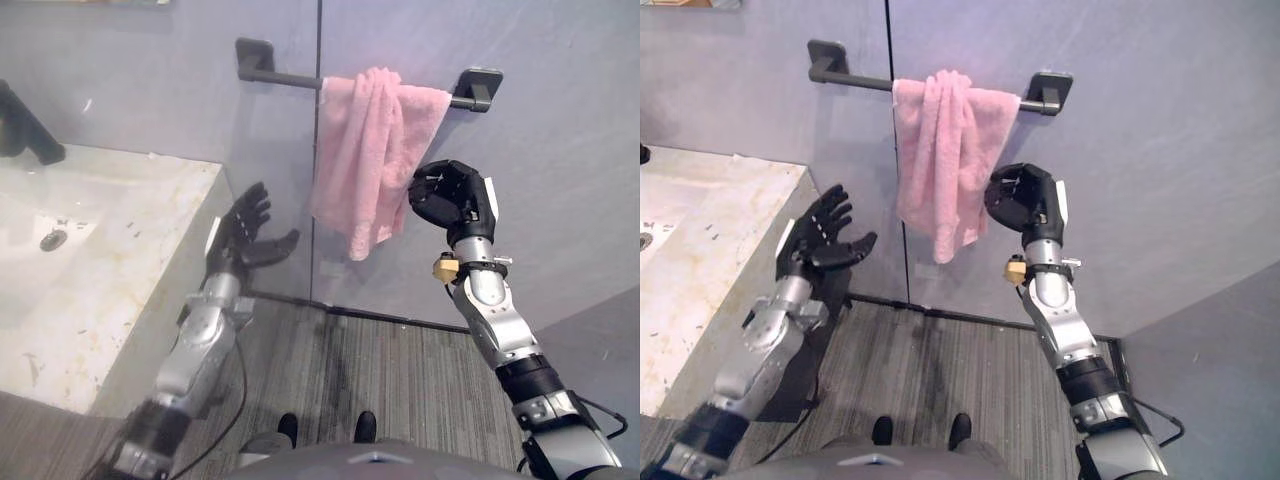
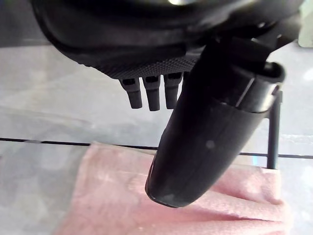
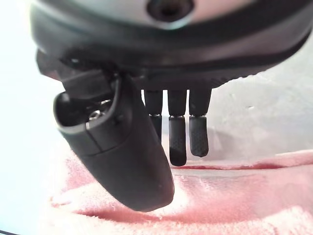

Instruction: Organize the bathroom.

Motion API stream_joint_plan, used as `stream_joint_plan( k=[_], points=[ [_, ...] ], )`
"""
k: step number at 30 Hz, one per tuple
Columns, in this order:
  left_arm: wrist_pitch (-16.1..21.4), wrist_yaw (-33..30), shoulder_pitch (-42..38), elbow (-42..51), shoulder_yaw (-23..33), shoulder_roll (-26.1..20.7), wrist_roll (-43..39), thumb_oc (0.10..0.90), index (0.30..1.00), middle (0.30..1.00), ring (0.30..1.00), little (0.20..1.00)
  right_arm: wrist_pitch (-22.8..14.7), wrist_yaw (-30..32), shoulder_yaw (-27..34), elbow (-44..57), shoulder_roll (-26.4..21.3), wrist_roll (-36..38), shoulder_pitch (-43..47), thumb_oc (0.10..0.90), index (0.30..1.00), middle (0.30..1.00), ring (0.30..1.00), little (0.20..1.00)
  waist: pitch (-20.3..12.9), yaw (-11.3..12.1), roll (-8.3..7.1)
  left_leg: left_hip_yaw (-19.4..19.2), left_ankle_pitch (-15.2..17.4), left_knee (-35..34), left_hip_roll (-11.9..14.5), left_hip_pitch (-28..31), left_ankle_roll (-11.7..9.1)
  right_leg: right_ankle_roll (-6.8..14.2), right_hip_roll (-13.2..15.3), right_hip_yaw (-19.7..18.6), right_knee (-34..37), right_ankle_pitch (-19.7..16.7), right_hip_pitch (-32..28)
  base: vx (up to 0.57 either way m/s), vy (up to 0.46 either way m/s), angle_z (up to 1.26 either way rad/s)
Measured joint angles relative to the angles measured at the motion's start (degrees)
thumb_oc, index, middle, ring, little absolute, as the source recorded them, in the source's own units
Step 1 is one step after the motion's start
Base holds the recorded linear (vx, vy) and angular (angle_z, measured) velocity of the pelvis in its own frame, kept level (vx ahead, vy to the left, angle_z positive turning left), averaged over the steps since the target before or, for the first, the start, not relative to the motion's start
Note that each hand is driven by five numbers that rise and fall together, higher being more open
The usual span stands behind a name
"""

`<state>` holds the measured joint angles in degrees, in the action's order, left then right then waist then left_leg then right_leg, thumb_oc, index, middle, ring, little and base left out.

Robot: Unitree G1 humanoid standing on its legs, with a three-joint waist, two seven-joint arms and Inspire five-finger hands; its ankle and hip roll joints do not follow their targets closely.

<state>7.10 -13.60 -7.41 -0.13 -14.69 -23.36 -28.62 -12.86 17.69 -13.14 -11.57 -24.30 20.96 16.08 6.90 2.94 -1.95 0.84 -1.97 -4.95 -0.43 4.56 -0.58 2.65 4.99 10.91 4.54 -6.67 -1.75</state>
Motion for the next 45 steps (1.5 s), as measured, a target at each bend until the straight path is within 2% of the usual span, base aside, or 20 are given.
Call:
stream_joint_plan(
  k=[6, 12, 16, 17, 18, 19, 20, 26, 36, 45],
  points=[
    [0.29, -0.38, -8.24, -1.98, 0.03, 0.05, 0.06, 0.800, 0.900, 0.900, 0.900, 0.900, -0.01, -2.64, -1.79, -0.45, 0.01, -0.04, 0.09, 0.400, 0.300, 0.300, 0.300, 0.300, -0.33, -2.20, 0.46, -1.45, 0.06, 0.01, 0.10, 1.02, 0.05, 0.01, -0.19, -1.43, 0.00, -0.03, -0.31, 0.04, 0.024, -0.12],
    [0.33, -0.69, -10.80, -5.66, 0.03, 0.17, 2.47, 0.800, 0.900, 0.900, 0.900, 0.900, 0.00, -5.03, -2.88, -0.62, 0.00, -0.13, 0.10, 0.400, 0.300, 0.300, 0.300, 0.300, -0.79, -4.60, 1.15, -2.64, 0.40, -0.03, 0.14, 1.67, 0.16, 0.03, -0.28, -2.47, 0.01, -0.02, -0.39, 0.05, 0.014, -0.12],
    [0.29, 0.53, -10.79, -8.85, -0.01, 0.20, 2.46, 0.800, 0.900, 0.900, 0.900, 0.900, 0.00, -6.05, -3.16, -0.64, -0.03, -0.12, 0.10, 0.400, 0.300, 0.300, 0.300, 0.300, -1.06, -4.90, 1.52, -3.28, 0.56, -0.11, 0.15, 1.90, 0.23, 0.05, -0.32, -3.06, 0.01, -0.04, -0.34, 0.04, 0.003, -0.09],
    [0.28, 0.76, -10.79, -9.23, -0.01, 0.21, 2.46, 0.679, 0.719, 0.719, 0.719, 0.719, 0.00, -6.05, -3.18, -0.64, -0.03, -0.12, 0.10, 0.400, 0.300, 0.300, 0.300, 0.300, -1.10, -4.89, 1.57, -3.28, 0.58, -0.11, 0.15, 1.90, 0.24, 0.06, -0.32, -3.12, 0.01, -0.04, -0.34, 0.04, 0.001, -0.01],
    [0.26, 1.09, -10.79, -9.58, -0.01, 0.19, 2.45, 0.599, 0.599, 0.599, 0.599, 0.599, 0.00, -6.06, -3.23, -0.64, -0.03, -0.12, 0.10, 0.400, 0.300, 0.300, 0.300, 0.300, -1.16, -4.82, 1.63, -3.29, 0.58, -0.09, 0.15, 1.90, 0.25, 0.06, -0.32, -3.15, 0.01, -0.04, -0.34, 0.04, 0.001, 0.01],
    [0.25, 1.13, -10.79, -9.83, -0.01, 0.19, 2.45, 0.445, 0.368, 0.368, 0.368, 0.368, 0.00, -6.11, -3.31, -0.64, -0.03, -0.12, 0.10, 0.400, 0.300, 0.300, 0.300, 0.300, -1.23, -4.79, 1.71, -3.29, 0.58, -0.05, 0.15, 1.90, 0.25, 0.08, -0.32, -3.16, 0.01, -0.06, -0.34, 0.04, 0.001, 0.00],
    [0.26, 1.12, -10.80, -10.10, -0.01, 0.19, 2.48, 0.400, 0.300, 0.300, 0.300, 0.300, 0.00, -6.11, -3.42, -0.67, -0.03, -0.12, 0.12, 0.400, 0.300, 0.300, 0.300, 0.300, -1.31, -4.81, 1.76, -3.29, 0.60, -0.06, 0.14, 1.91, 0.27, 0.09, -0.32, -3.18, 0.01, -0.06, -0.34, 0.04, 0.002, 0.00],
    [0.26, -0.43, -10.84, -13.30, 0.01, -0.09, 4.52, 0.400, 0.300, 0.300, 0.300, 0.300, 0.00, -6.51, -4.51, -0.72, -0.03, -0.12, 0.27, 0.400, 0.300, 0.300, 0.300, 0.300, -1.49, -4.76, 1.83, -3.38, 0.60, -0.04, 0.14, 1.96, 0.28, 0.10, -0.32, -3.29, 0.02, -0.07, -0.35, 0.05, -0.001, -0.01],
    [0.47, -4.17, -10.83, -13.41, 1.56, -0.01, 4.69, 0.400, 0.300, 0.300, 0.300, 0.300, 0.00, -6.86, -4.51, -0.73, -0.03, -0.13, 0.27, 0.400, 0.300, 0.300, 0.300, 0.300, -1.49, -4.69, 1.83, -3.39, 0.60, -0.11, 0.15, 1.98, 0.29, 0.11, -0.33, -3.27, 0.02, -0.07, -0.37, 0.04, -0.003, 0.00],
    [4.11, -7.79, -10.48, -13.41, 3.38, 0.36, 5.03, 0.400, 0.300, 0.300, 0.300, 0.300, 0.00, -7.09, -4.50, -0.74, -0.03, -0.18, 0.26, 0.400, 0.300, 0.300, 0.300, 0.300, -1.49, -4.54, 1.82, -3.33, 0.60, -0.10, 0.15, 2.05, 0.29, 0.11, -0.33, -3.21, 0.02, -0.07, -0.46, 0.05, 0.002, 0.00]
  ],
)
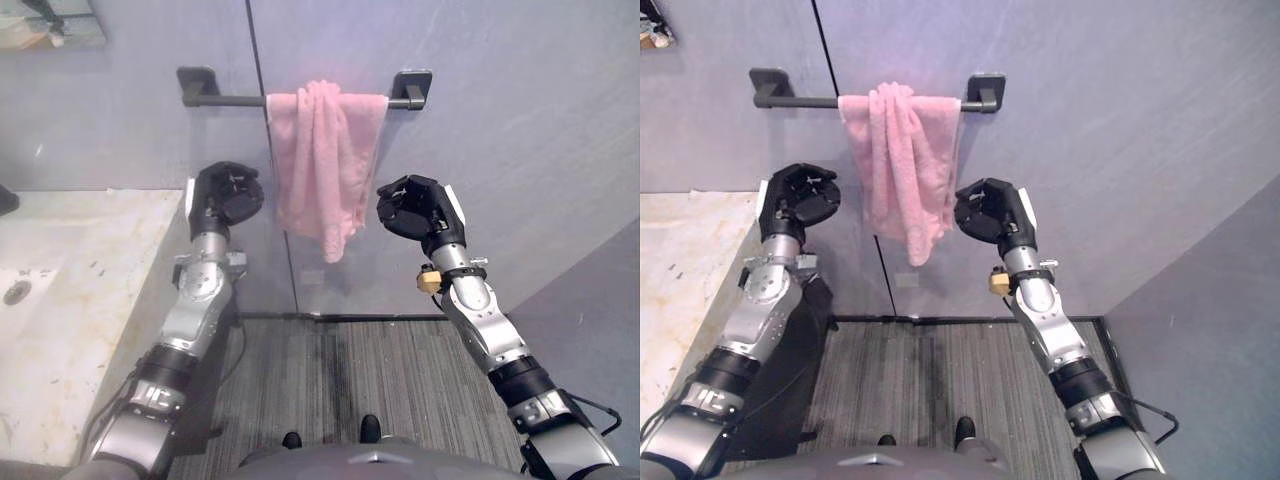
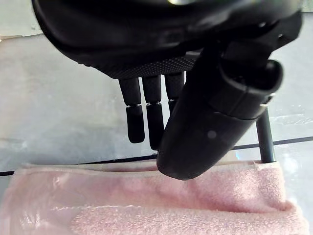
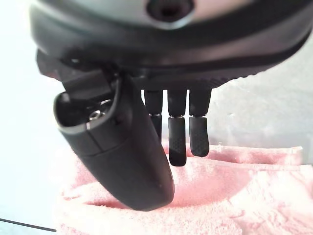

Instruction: Organize the bathroom.

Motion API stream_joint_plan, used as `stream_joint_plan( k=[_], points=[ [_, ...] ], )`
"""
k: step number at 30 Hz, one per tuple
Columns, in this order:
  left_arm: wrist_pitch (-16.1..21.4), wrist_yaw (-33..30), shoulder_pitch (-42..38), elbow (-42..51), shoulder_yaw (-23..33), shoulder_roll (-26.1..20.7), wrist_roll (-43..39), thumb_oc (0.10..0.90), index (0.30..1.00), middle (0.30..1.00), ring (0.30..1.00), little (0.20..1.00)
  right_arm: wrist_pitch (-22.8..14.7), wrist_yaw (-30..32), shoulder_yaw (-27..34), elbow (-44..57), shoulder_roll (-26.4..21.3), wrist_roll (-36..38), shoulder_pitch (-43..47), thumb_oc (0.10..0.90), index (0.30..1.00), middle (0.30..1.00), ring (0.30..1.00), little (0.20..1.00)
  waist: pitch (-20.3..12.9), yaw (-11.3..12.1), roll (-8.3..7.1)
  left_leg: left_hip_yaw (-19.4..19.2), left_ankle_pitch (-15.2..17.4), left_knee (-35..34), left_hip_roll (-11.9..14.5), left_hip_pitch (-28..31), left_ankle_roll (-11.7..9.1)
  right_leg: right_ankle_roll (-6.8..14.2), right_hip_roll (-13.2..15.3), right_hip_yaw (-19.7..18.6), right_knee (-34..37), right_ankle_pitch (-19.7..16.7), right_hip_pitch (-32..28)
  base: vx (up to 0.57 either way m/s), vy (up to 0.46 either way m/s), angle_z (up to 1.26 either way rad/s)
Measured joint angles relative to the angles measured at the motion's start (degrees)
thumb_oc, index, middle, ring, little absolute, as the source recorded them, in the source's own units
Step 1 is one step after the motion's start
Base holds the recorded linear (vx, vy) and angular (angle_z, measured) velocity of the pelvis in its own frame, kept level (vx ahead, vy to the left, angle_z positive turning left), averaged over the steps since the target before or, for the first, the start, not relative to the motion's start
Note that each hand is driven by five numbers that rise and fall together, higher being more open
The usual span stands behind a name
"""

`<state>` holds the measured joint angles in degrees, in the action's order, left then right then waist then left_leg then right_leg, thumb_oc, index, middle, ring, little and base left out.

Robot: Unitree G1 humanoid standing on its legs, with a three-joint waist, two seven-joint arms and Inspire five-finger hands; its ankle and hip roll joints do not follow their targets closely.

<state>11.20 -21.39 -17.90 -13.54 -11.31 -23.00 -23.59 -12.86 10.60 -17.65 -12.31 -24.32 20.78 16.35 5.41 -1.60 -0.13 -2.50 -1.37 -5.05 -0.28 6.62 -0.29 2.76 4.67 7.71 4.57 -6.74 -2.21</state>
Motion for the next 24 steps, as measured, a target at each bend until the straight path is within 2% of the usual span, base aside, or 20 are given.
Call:
stream_joint_plan(
  k=[2, 3, 4, 5, 7, 12, 24],
  points=[
    [0.85, -0.87, 0.05, 0.00, 0.53, 0.13, 0.02, 0.400, 0.300, 0.300, 0.300, 0.300, 0.00, 0.00, 0.00, -0.01, 0.00, -0.01, 0.00, 0.400, 0.300, 0.300, 0.300, 0.300, 0.00, -0.04, 0.00, -0.01, 0.00, -0.01, 0.00, 0.08, 0.00, 0.00, -0.01, -0.01, 0.00, 0.00, -0.06, 0.05, 0.000, -0.01],
    [1.22, -1.21, 0.06, 0.00, 0.92, 0.21, 0.02, 0.499, 0.448, 0.448, 0.448, 0.448, 0.00, 0.01, 0.00, -0.01, 0.00, -0.01, -0.01, 0.400, 0.300, 0.300, 0.300, 0.300, 0.00, -0.05, 0.00, -0.04, 0.00, -0.02, 0.00, 0.18, 0.00, 0.00, -0.01, -0.03, 0.00, 0.00, -0.13, 0.04, 0.000, -0.01],
    [1.23, -1.20, 0.06, 0.01, 1.13, 0.23, 0.01, 0.717, 0.775, 0.775, 0.775, 0.775, 0.00, 0.00, 0.00, -0.01, 0.00, -0.01, -0.01, 0.496, 0.444, 0.444, 0.444, 0.444, 0.00, -0.07, -0.01, -0.05, 0.01, -0.03, 0.01, 0.27, 0.01, 0.00, -0.02, -0.06, 0.01, 0.00, -0.21, 0.05, 0.004, -0.01],
    [1.23, -0.90, 0.06, 0.00, 1.33, 0.33, -0.01, 0.800, 0.900, 0.900, 0.900, 0.900, 0.00, -0.01, 0.01, -0.02, 0.00, 0.00, -0.01, 0.668, 0.702, 0.702, 0.702, 0.702, 0.01, -0.07, -0.01, -0.08, 0.03, -0.05, 0.01, 0.47, 0.04, 0.01, -0.02, -0.10, 0.05, 0.01, -0.37, 0.04, 0.008, -0.01],
    [1.22, 0.28, 0.05, 0.01, 1.33, 0.35, -0.01, 0.800, 0.900, 0.900, 0.900, 0.900, 0.00, -0.04, 0.00, -0.09, 0.00, 0.00, -0.01, 0.800, 0.900, 0.900, 0.900, 0.900, 0.01, -0.06, -0.02, -0.18, 0.08, -0.07, 0.01, 0.76, 0.11, 0.02, -0.02, -0.18, 0.29, 0.02, -0.63, 0.04, 0.011, -0.02],
    [1.21, 2.89, 0.01, 0.00, 1.08, -0.22, 0.04, 0.800, 0.900, 0.900, 0.900, 0.900, 0.01, -0.78, -0.20, -0.71, 0.00, 0.07, -0.02, 0.800, 0.900, 0.900, 0.900, 0.900, -0.11, -0.27, -0.20, -0.91, 0.29, -0.08, -0.03, 1.06, 0.25, 0.08, -0.04, -0.90, 0.29, 0.06, -0.60, 0.05, 0.023, -0.07],
    [1.56, 3.31, -0.87, -2.06, 1.02, -0.90, -0.03, 0.800, 0.900, 0.900, 0.900, 0.900, 0.02, -3.10, -2.09, -0.73, -0.01, 0.08, -0.26, 0.800, 0.900, 0.900, 0.900, 0.900, -0.14, -2.33, -0.20, -2.96, 0.72, -0.06, 0.06, 1.83, 0.40, 0.21, -0.36, -2.98, 0.29, -0.06, -0.42, 0.03, 0.008, -0.09]
  ],
)
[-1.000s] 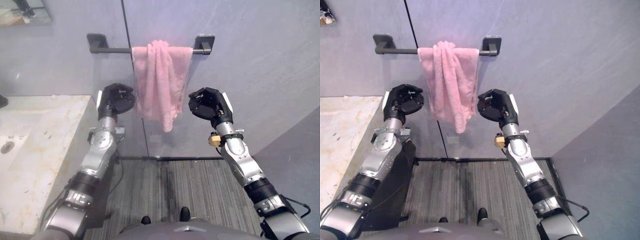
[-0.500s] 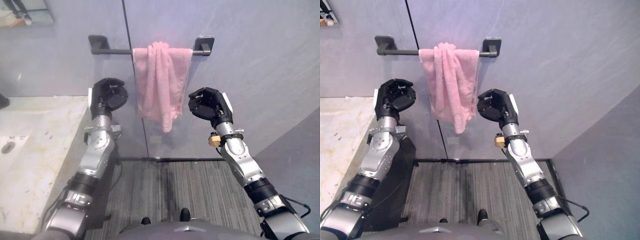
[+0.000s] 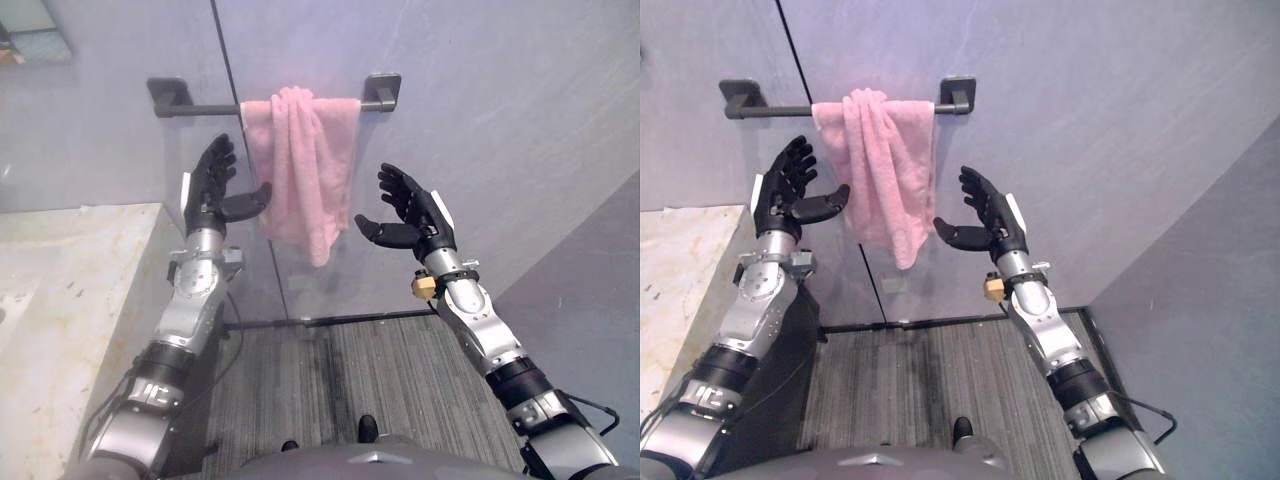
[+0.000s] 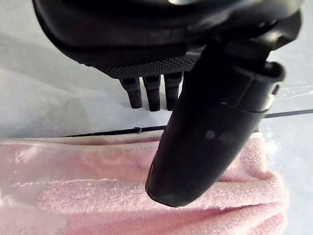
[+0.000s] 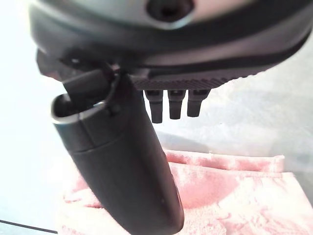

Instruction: Organize the bathroom.

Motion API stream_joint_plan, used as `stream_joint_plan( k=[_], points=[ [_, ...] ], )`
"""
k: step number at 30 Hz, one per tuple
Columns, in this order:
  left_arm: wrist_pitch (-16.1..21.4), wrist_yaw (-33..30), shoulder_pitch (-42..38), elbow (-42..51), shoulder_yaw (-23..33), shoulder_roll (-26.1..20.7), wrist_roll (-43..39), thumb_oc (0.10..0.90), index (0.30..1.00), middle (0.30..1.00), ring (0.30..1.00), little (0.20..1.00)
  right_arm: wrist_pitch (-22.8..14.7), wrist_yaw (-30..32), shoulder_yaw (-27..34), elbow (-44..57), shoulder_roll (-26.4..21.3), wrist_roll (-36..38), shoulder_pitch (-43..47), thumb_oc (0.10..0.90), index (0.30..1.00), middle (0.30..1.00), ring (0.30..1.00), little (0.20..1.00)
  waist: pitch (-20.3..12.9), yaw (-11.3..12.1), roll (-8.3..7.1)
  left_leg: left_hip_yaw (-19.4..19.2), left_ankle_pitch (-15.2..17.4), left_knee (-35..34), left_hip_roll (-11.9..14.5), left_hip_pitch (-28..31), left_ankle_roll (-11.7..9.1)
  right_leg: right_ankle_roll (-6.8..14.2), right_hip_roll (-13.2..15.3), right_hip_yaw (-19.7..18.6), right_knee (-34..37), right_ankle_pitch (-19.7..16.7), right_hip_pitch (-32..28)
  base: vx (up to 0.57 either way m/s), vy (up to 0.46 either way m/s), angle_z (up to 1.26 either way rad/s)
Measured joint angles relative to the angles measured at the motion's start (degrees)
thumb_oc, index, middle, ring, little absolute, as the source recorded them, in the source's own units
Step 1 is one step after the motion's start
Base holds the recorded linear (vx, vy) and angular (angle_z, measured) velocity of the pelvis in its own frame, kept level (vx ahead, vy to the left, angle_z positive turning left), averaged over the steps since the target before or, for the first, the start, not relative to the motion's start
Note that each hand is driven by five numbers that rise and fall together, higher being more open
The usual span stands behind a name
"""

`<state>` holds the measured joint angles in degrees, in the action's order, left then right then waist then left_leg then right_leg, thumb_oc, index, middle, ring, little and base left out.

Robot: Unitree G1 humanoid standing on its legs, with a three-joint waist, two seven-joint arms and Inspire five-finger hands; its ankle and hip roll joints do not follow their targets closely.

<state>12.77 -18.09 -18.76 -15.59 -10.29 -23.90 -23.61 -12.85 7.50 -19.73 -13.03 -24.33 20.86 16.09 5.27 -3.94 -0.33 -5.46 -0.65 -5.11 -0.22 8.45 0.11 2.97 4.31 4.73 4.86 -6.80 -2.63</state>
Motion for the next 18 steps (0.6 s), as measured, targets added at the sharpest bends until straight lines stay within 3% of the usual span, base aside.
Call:
stream_joint_plan(
  k=[5, 6, 7, 9, 10, 16, 18],
  points=[
    [0.12, 2.27, -0.95, -2.18, -0.01, -1.92, -0.18, 0.800, 0.900, 0.900, 0.900, 0.900, 0.00, -1.30, -0.03, 0.00, -0.03, 0.12, -0.25, 0.800, 0.900, 0.900, 0.900, 0.900, -0.03, 0.02, 0.05, -0.62, 0.02, -0.05, -0.01, 0.03, -0.03, 0.15, -0.03, -0.58, 0.00, -0.08, 0.22, 0.02, -0.006, -0.05],
    [0.19, 2.29, -1.49, -2.96, 0.03, -2.01, -0.61, 0.776, 0.865, 0.865, 0.865, 0.865, 0.00, -1.46, -0.03, 0.00, -0.03, 0.14, -0.31, 0.800, 0.900, 0.900, 0.900, 0.900, -0.04, 0.06, 0.05, -0.62, 0.02, -0.05, -0.01, 0.03, -0.03, 0.17, -0.02, -0.58, 0.00, -0.09, 0.22, 0.00, 0.000, 0.00],
    [0.42, 2.49, -1.97, -3.81, 0.01, -2.32, -0.63, 0.656, 0.684, 0.684, 0.684, 0.684, 0.00, -1.89, -0.03, 0.00, -0.03, 0.14, -0.36, 0.800, 0.900, 0.900, 0.900, 0.900, -0.13, 0.05, 0.08, -0.70, 0.01, -0.05, -0.01, 0.04, -0.04, 0.20, -0.03, -0.68, 0.00, -0.11, 0.25, 0.03, -0.011, -0.05],
    [1.25, 3.19, -2.75, -6.39, -0.02, -3.28, -0.65, 0.535, 0.502, 0.502, 0.502, 0.502, 0.00, -2.38, -0.41, 0.00, -0.04, 0.19, -0.50, 0.800, 0.900, 0.900, 0.900, 0.900, -0.54, 0.12, 0.14, -1.18, 0.01, -0.05, 0.00, -0.01, -0.04, 0.26, -0.13, -1.22, 0.00, -0.16, 0.50, 0.02, -0.007, -0.10],
    [1.27, 3.27, -3.33, -7.60, 0.04, -3.85, -0.77, 0.402, 0.302, 0.302, 0.302, 0.302, 0.00, -2.58, -0.54, 0.00, -0.03, 0.20, -0.84, 0.800, 0.900, 0.900, 0.900, 0.900, -0.86, 0.11, 0.16, -1.36, 0.02, -0.06, 0.00, -0.03, -0.04, 0.29, -0.17, -1.53, 0.00, -0.18, 0.60, 0.01, -0.004, -0.10],
    [1.26, 6.39, -4.34, -11.46, 0.00, -5.69, -2.97, 0.400, 0.300, 0.300, 0.300, 0.300, 0.00, -3.56, -1.76, -0.01, -0.03, 0.24, -1.86, 0.800, 0.900, 0.900, 0.900, 0.900, -1.59, -1.40, 0.22, -2.66, 0.26, -0.06, -0.02, -0.04, -0.01, 0.48, -0.23, -2.37, 0.01, -0.37, 1.18, 0.00, -0.007, -0.11],
    [1.26, 7.48, -4.34, -11.46, -0.21, -5.68, -3.01, 0.536, 0.505, 0.505, 0.505, 0.505, 0.00, -3.67, -1.80, -0.01, -0.04, 0.24, -1.89, 0.800, 0.900, 0.900, 0.900, 0.900, -1.59, -2.28, 0.22, -2.91, 0.29, -0.06, 0.01, -0.15, -0.01, 0.20, -0.31, -2.66, 0.01, -0.60, 1.43, -0.02, -0.017, -0.10]
  ],
)
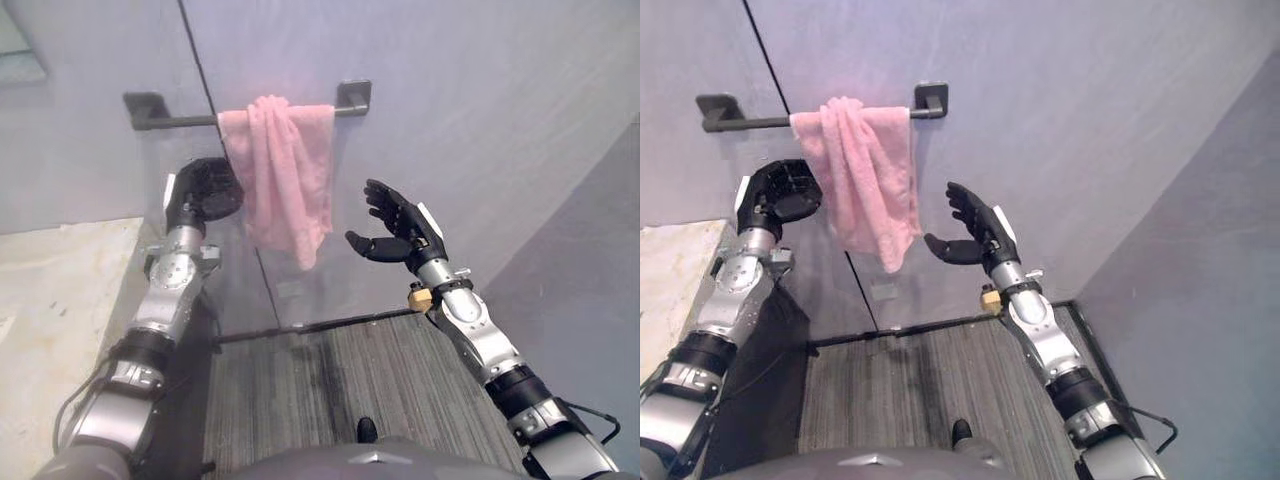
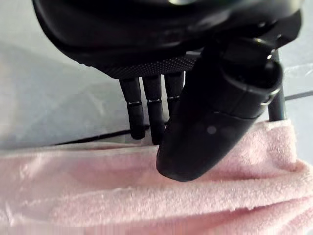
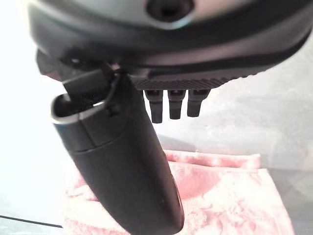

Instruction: Organize the bathroom.

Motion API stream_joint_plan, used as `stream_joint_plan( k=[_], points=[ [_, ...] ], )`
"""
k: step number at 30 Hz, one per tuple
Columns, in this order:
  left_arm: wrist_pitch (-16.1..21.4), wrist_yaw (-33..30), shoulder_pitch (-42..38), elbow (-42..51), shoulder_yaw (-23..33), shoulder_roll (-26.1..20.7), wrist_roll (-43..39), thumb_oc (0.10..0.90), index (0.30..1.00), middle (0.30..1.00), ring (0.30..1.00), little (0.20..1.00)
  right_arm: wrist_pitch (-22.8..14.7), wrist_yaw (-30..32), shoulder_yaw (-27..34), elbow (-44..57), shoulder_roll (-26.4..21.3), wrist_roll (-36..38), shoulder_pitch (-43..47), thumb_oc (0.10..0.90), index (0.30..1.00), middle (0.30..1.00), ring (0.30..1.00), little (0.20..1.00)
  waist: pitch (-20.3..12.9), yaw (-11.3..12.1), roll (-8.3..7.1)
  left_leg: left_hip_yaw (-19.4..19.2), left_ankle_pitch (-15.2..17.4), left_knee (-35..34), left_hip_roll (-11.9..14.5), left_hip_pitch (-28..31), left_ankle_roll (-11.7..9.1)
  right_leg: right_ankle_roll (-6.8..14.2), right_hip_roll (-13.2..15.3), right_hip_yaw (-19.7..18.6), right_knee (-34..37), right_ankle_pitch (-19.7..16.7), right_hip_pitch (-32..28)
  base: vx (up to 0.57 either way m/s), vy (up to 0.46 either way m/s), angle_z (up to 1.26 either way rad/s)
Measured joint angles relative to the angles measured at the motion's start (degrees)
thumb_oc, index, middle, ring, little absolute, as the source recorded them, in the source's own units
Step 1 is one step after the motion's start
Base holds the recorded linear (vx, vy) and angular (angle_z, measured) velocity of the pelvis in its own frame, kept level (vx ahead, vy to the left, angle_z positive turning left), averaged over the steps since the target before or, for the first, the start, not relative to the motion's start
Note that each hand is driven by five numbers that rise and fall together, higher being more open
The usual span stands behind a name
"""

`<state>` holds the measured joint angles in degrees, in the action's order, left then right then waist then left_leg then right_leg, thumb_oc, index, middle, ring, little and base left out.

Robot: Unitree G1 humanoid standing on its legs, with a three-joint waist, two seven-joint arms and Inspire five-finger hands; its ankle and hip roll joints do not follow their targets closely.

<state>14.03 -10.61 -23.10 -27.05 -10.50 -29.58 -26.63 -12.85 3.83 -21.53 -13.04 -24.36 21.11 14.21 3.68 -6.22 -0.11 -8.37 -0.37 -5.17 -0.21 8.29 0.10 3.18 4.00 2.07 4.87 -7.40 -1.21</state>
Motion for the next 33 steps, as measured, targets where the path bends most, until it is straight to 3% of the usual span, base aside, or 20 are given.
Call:
stream_joint_plan(
  k=[2, 3, 8, 33],
  points=[
    [0.00, 0.89, -0.03, 0.00, -0.03, 0.00, -0.03, 0.634, 0.651, 0.651, 0.651, 0.651, 0.00, -0.07, -0.01, 0.00, -0.02, 0.01, 0.00, 0.800, 0.900, 0.900, 0.900, 0.900, 0.00, -0.45, 0.00, -0.45, 0.07, 0.02, 0.11, 0.08, 0.00, -0.14, -0.15, -0.31, 0.00, -0.13, 0.10, -0.01, -0.018, -0.11],
    [0.00, 1.06, -0.09, 0.00, -0.12, 0.00, -0.10, 0.800, 0.900, 0.900, 0.900, 0.900, 0.00, -0.08, 0.00, 0.00, -0.06, 0.02, 0.00, 0.800, 0.900, 0.900, 0.900, 0.900, 0.00, -0.55, 0.00, -0.62, 0.08, 0.02, 0.15, 0.13, 0.00, -0.15, -0.20, -0.44, 0.00, -0.14, 0.11, -0.01, -0.019, -0.10],
    [0.00, 1.35, -0.16, 0.20, -0.38, 0.02, 0.03, 0.800, 0.900, 0.900, 0.900, 0.900, 0.00, -0.52, -0.01, -0.02, -0.07, 0.03, -0.01, 0.800, 0.900, 0.900, 0.900, 0.900, 0.00, -1.22, 0.04, -0.70, 0.10, 0.00, 0.34, 0.15, 0.00, -0.16, -0.36, -0.45, 0.01, -0.14, 0.11, 0.00, -0.003, -0.01],
    [-0.64, 1.20, 0.16, 3.44, -0.48, 0.09, 0.37, 0.800, 0.900, 0.900, 0.900, 0.900, 0.25, -0.38, -1.12, -0.02, -0.07, -0.05, -2.28, 0.800, 0.900, 0.900, 0.900, 0.900, 0.02, 0.48, 0.06, 0.07, 0.17, -0.01, 0.66, 0.11, -0.12, -0.48, -0.56, 0.45, 0.03, 0.10, -0.17, 0.00, 0.000, 0.01]
  ],
)
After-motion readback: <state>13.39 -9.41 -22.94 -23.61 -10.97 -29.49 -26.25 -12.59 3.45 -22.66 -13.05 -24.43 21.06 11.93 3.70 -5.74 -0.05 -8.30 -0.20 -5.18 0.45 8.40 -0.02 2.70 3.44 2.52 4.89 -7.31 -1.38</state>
